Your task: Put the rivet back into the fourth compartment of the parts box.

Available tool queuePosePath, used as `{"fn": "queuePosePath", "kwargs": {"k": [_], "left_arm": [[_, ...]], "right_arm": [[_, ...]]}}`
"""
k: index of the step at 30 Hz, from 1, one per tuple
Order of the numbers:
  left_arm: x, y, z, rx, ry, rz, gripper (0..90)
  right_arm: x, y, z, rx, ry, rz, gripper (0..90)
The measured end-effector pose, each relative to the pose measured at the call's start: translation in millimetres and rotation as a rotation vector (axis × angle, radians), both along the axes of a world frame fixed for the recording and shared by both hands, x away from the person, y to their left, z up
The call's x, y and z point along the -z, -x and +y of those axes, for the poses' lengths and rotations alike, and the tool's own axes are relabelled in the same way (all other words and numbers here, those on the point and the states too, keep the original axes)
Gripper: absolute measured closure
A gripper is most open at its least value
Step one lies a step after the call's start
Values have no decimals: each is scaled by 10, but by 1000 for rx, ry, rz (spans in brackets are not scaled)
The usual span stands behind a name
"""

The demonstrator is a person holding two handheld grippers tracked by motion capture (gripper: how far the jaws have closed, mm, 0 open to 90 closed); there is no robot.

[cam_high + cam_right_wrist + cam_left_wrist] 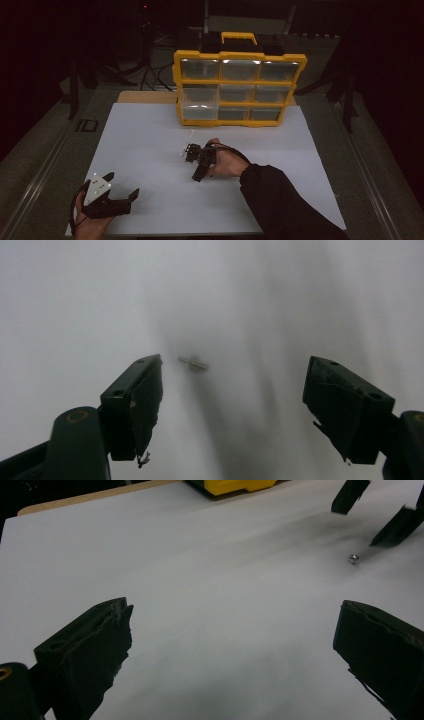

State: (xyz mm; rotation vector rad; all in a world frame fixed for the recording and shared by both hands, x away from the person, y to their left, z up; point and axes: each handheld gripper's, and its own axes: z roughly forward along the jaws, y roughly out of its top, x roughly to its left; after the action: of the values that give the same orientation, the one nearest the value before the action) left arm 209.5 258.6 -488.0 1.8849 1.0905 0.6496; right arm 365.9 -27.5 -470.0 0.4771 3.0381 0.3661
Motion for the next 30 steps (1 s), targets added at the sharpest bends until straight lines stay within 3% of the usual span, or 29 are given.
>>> {"fn": "queuePosePath", "kwargs": {"k": [10,15,16,17,24,26,27,30], "left_arm": [[0,4,1,-1,1,0,27],[1,4,3,-1,1,0,28],[1,4,3,-1,1,0,28],[0,5,1,0,1,0,28],[2,4,-4,-1,-1,1,28],[1,6,-4,0,-1,1,28],[1,7,-2,0,-1,0,28],[0,9,4,-1,-1,0,28]], "right_arm": [[159,30,134,-25,35,31,341],[188,39,162,-33,52,42,526],[188,39,162,-33,52,42,526],[176,55,166,-41,60,41,606],[167,129,230,-87,96,30,754],[166,140,242,-94,103,25,759],[163,139,256,-98,114,27,815],[161,140,256,-90,116,27,831]]}}
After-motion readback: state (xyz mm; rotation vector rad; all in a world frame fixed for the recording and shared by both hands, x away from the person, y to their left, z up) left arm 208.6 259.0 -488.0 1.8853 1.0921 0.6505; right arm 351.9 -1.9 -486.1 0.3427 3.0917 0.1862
